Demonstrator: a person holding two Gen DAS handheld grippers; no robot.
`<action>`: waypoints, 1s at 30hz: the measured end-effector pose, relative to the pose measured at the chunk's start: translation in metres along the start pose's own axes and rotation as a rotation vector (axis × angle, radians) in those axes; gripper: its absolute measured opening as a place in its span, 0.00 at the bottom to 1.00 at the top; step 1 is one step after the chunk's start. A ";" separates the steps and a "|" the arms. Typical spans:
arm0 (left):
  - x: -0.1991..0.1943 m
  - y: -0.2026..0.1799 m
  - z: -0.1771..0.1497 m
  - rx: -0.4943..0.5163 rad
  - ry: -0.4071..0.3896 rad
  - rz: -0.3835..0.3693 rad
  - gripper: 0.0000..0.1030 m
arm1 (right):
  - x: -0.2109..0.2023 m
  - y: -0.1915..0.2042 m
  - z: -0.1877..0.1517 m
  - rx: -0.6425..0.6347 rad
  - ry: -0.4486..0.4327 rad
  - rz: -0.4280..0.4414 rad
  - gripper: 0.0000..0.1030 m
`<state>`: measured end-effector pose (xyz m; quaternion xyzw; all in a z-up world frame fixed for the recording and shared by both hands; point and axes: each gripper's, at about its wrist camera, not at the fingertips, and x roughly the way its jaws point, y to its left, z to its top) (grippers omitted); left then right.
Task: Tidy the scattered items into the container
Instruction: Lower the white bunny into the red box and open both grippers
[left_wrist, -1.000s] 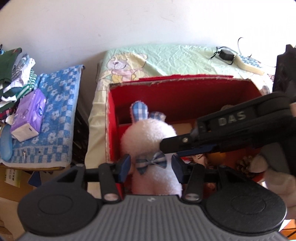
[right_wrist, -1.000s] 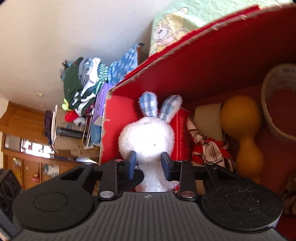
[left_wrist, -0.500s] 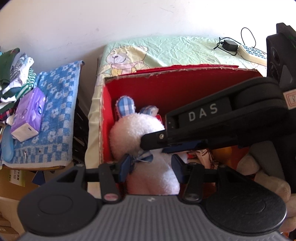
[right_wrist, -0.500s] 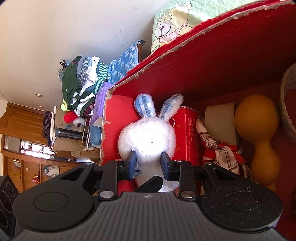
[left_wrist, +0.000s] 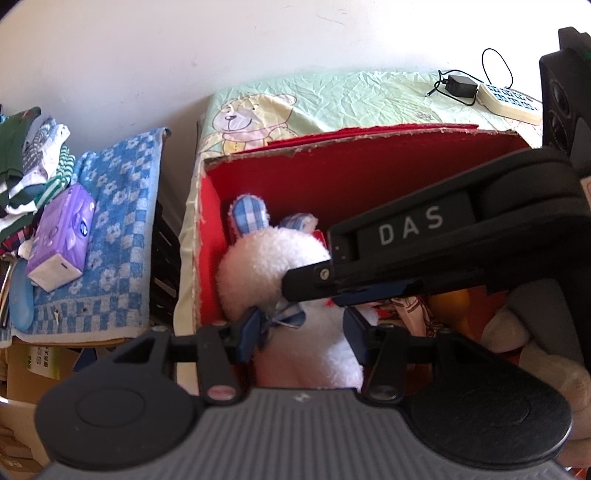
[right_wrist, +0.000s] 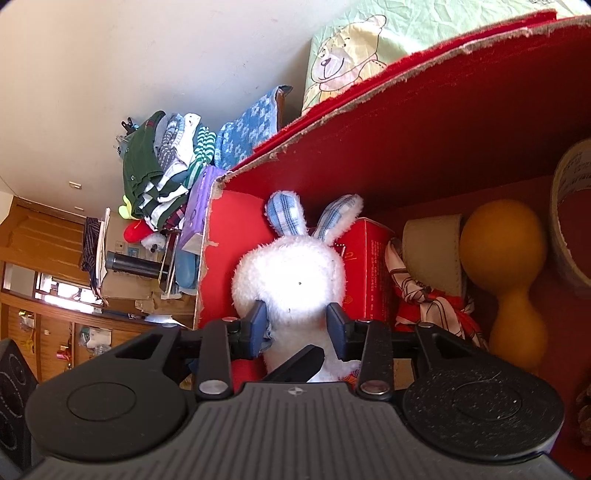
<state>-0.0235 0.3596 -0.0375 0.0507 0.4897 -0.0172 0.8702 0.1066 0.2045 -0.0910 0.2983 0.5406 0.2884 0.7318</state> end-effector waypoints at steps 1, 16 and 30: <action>0.000 0.000 0.000 0.002 -0.001 0.001 0.52 | 0.000 0.000 0.000 -0.001 -0.003 -0.002 0.39; 0.001 -0.004 -0.002 0.024 -0.012 0.023 0.53 | -0.019 0.007 -0.011 -0.041 -0.085 -0.141 0.38; -0.014 0.002 -0.005 0.017 -0.034 0.045 0.58 | -0.028 0.016 -0.027 -0.088 -0.132 -0.224 0.38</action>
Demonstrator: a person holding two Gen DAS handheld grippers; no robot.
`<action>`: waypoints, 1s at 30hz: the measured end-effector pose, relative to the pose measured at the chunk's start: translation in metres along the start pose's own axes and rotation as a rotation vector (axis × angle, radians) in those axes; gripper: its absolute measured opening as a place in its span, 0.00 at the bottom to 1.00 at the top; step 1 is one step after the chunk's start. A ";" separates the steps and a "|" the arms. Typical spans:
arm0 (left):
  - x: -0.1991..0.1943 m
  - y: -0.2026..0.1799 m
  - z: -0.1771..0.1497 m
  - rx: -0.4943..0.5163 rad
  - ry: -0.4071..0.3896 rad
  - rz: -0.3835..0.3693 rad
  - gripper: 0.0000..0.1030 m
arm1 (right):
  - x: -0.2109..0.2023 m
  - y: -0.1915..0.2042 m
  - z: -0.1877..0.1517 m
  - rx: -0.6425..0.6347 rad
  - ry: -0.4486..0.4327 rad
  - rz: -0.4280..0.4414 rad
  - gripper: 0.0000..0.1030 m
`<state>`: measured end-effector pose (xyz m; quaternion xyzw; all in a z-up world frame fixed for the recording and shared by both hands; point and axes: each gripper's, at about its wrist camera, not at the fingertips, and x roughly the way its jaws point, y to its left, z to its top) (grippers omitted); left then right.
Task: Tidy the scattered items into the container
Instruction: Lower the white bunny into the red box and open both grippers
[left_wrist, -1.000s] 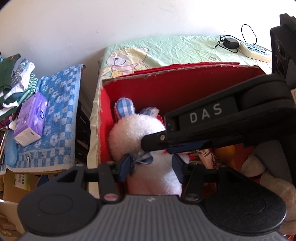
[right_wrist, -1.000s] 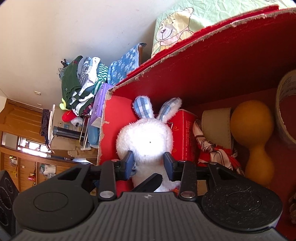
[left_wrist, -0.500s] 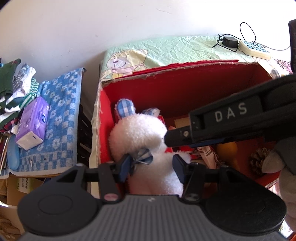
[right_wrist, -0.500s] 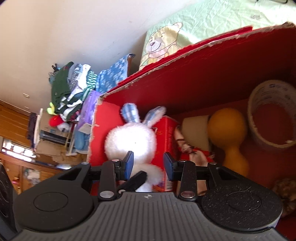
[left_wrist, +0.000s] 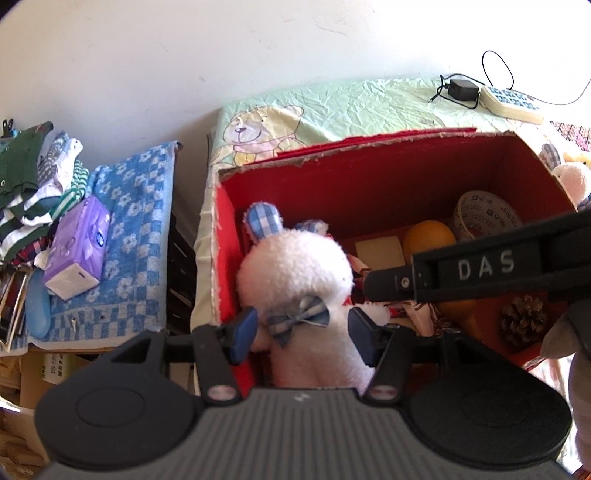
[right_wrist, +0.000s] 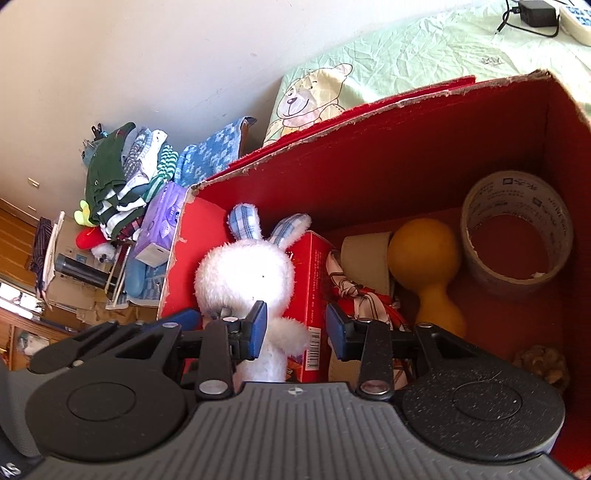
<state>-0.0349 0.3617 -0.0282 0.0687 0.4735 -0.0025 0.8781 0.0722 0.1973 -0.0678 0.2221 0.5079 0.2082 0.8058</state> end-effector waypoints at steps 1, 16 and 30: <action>-0.001 0.000 0.000 -0.001 -0.002 0.003 0.58 | -0.001 0.001 -0.001 -0.004 -0.001 -0.003 0.38; -0.022 -0.009 0.000 -0.021 -0.021 0.036 0.58 | -0.025 0.007 -0.017 -0.050 -0.048 -0.035 0.39; -0.025 -0.036 -0.005 -0.037 0.010 0.065 0.61 | -0.060 -0.004 -0.031 -0.063 -0.113 -0.037 0.39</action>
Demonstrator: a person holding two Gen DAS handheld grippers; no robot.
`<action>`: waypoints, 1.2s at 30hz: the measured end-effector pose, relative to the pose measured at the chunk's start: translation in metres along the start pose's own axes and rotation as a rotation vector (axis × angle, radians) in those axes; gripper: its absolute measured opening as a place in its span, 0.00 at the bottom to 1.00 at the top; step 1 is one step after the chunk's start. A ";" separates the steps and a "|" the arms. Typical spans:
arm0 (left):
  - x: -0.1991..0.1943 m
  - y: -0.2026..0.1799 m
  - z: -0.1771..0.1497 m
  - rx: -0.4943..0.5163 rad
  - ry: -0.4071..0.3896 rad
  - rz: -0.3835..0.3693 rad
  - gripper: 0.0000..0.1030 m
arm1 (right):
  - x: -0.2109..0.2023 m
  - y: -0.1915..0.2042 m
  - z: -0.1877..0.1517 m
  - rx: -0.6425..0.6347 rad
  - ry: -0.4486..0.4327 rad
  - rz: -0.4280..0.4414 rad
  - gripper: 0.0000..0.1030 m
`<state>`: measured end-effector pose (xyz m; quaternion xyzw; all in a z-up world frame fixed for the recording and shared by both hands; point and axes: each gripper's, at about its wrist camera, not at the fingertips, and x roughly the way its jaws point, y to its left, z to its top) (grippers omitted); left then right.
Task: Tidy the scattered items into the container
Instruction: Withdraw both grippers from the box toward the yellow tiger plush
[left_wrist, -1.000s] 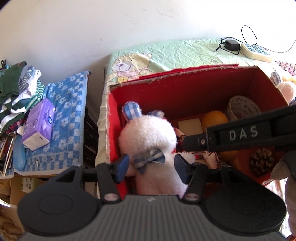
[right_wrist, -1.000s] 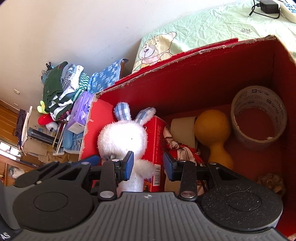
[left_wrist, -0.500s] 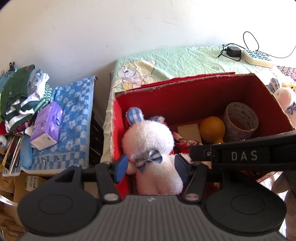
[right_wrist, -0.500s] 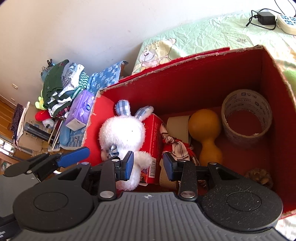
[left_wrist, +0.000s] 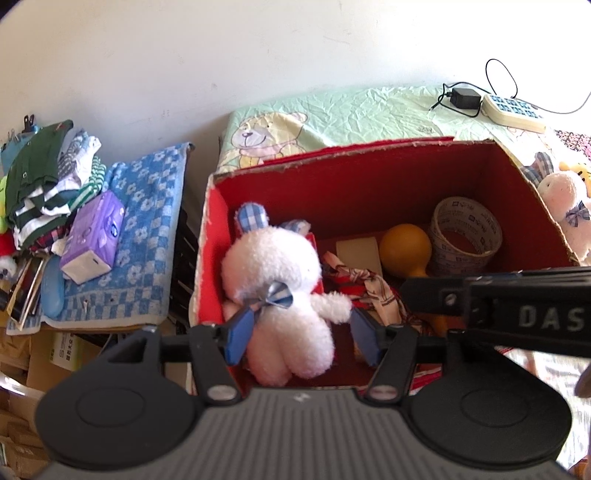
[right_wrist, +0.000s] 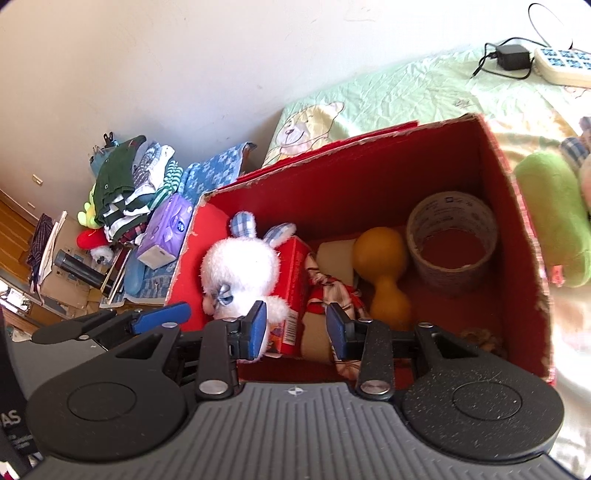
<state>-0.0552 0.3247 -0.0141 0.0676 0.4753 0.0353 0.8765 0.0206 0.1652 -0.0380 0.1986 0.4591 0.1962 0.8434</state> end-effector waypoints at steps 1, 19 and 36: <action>0.001 -0.001 -0.001 -0.003 0.006 0.007 0.61 | -0.001 -0.002 0.000 -0.001 0.000 0.003 0.39; -0.007 -0.050 0.011 -0.112 0.034 0.097 0.57 | -0.045 -0.049 0.014 -0.085 0.024 0.102 0.39; -0.006 -0.057 0.006 -0.041 0.054 0.030 0.63 | -0.054 -0.063 -0.001 0.011 -0.011 0.103 0.39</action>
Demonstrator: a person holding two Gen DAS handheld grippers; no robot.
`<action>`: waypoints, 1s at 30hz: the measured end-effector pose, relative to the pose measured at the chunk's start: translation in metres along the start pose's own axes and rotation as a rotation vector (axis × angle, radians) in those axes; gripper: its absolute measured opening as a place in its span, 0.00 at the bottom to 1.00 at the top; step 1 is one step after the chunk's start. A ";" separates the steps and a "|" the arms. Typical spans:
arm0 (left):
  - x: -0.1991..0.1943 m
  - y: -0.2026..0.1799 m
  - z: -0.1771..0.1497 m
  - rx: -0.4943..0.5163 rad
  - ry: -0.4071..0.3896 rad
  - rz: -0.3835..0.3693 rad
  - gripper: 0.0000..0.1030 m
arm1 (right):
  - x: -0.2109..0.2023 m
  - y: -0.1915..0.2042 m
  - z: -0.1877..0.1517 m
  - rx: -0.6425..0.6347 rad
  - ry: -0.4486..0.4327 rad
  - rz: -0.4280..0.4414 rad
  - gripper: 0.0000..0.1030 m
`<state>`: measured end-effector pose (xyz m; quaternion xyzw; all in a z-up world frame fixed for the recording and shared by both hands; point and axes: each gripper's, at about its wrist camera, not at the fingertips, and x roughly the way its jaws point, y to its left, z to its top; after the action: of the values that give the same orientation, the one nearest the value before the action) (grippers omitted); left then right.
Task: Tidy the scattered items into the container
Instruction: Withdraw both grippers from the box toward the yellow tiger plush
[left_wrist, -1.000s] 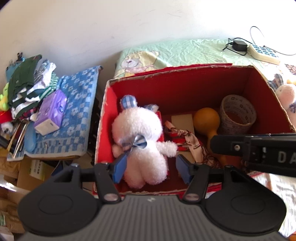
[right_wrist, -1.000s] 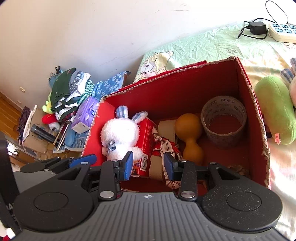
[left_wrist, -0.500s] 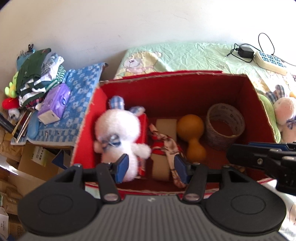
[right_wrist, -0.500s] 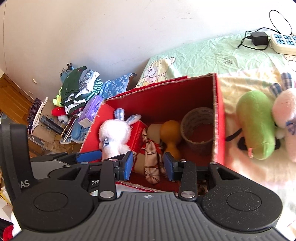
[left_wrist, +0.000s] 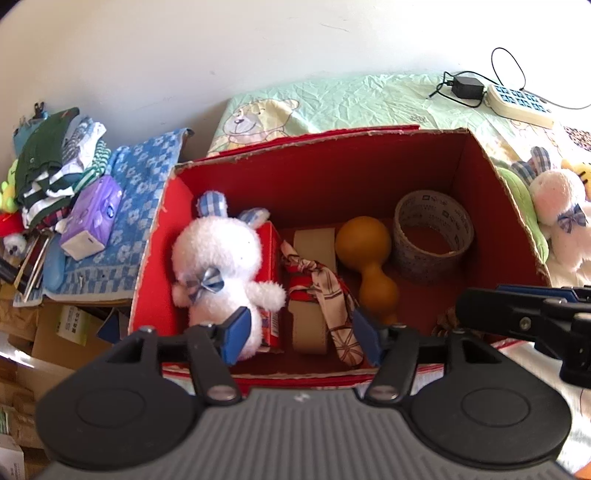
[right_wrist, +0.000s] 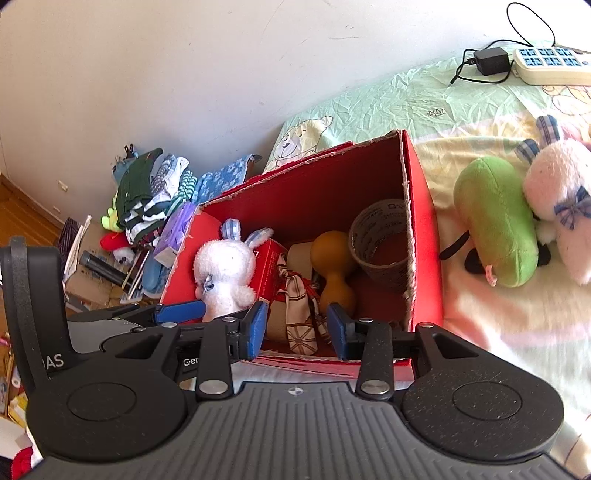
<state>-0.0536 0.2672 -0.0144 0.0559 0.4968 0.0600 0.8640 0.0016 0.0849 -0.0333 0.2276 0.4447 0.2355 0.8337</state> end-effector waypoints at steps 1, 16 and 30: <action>0.000 0.003 0.000 0.002 0.002 -0.016 0.64 | 0.000 0.000 -0.002 0.010 -0.006 0.002 0.39; -0.036 -0.020 0.005 0.044 -0.094 -0.171 0.63 | -0.034 -0.018 -0.020 0.073 -0.092 0.062 0.40; -0.062 -0.177 0.035 0.035 -0.121 -0.295 0.63 | -0.122 -0.151 0.007 0.087 -0.102 0.021 0.40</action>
<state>-0.0456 0.0813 0.0284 0.0008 0.4475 -0.0798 0.8907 -0.0245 -0.1074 -0.0411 0.2800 0.4092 0.2127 0.8420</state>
